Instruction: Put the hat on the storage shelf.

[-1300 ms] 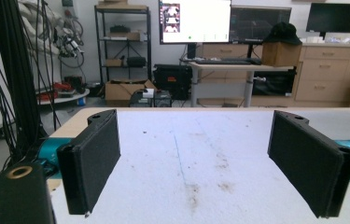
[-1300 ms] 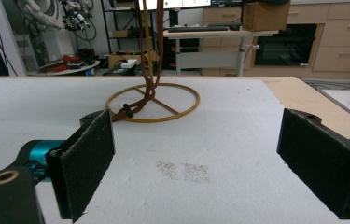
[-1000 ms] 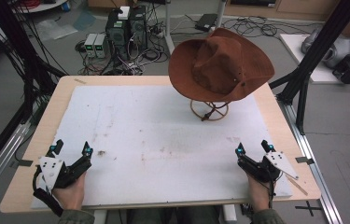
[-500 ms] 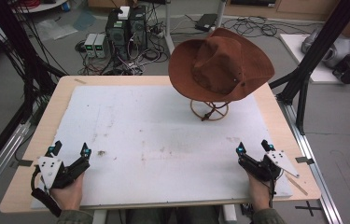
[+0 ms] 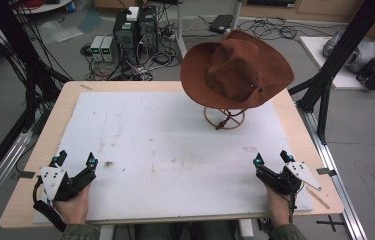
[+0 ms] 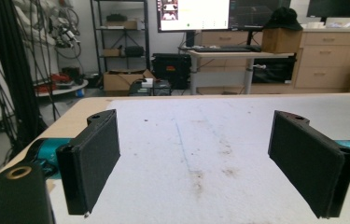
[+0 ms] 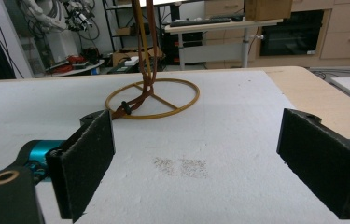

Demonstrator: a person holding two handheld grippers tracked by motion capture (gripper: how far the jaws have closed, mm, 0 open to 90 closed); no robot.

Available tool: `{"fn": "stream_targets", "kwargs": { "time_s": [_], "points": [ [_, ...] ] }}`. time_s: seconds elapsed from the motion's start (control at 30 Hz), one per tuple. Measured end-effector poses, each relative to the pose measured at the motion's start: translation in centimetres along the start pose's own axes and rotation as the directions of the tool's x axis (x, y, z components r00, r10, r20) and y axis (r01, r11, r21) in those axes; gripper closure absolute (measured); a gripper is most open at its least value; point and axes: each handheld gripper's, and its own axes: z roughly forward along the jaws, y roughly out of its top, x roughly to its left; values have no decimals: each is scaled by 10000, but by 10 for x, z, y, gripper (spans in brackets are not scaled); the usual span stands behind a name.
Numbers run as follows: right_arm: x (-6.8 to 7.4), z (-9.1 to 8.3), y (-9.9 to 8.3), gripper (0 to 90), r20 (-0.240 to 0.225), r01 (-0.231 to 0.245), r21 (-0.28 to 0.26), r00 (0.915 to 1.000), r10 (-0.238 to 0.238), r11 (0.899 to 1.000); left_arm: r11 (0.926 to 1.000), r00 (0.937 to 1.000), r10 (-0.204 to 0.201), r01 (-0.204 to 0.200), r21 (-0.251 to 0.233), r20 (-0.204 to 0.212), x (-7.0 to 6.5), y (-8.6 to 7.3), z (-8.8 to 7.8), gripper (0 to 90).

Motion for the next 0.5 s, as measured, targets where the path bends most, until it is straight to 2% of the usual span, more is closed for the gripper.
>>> {"fn": "stream_targets", "kwargs": {
  "time_s": [0.2, 0.33, 0.5],
  "points": [
    [-1, 0, 0, 105, -24, 16, 40, 10000, -15, 10000, 10000, 10000, -58, 58, 2, -58, 0, 0, 1, 169],
    [0, 1, -1, 105, -64, 51, 89, 10000, -51, 9999, 9990, 9994, -187, 175, 415, 292, 2, -3, 4, 171],
    [0, 1, -1, 105, -83, 60, 94, 9999, -59, 9999, 9995, 9995, -192, 185, 253, 266, 1, -1, 2, 169]
  ]
}}
